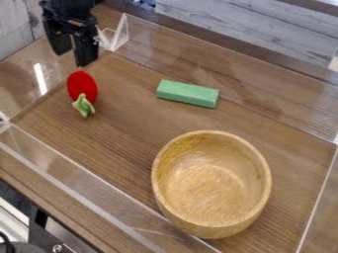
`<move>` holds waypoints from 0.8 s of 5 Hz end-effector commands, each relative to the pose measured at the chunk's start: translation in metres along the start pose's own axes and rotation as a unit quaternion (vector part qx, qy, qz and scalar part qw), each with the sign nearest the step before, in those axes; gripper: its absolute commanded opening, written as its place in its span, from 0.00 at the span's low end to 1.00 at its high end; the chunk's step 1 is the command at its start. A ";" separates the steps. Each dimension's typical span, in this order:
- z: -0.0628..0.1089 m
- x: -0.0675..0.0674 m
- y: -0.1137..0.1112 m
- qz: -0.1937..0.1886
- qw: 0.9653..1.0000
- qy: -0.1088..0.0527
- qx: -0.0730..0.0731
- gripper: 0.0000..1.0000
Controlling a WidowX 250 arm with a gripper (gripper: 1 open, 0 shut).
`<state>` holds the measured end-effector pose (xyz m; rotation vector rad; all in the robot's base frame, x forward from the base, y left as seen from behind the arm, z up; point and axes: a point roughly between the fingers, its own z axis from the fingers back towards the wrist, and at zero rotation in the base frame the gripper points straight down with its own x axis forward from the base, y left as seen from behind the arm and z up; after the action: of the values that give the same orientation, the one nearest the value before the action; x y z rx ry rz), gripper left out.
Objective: Move the red object to the right side of the table
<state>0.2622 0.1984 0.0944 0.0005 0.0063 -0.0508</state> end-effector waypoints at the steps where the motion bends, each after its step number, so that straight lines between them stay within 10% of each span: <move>1: 0.007 0.011 0.018 -0.008 1.000 -0.025 0.015 1.00; 4: -0.014 0.027 0.021 -0.007 0.999 -0.032 -0.011 1.00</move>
<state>0.2816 0.2128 0.0610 -0.0652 -0.0078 -0.0609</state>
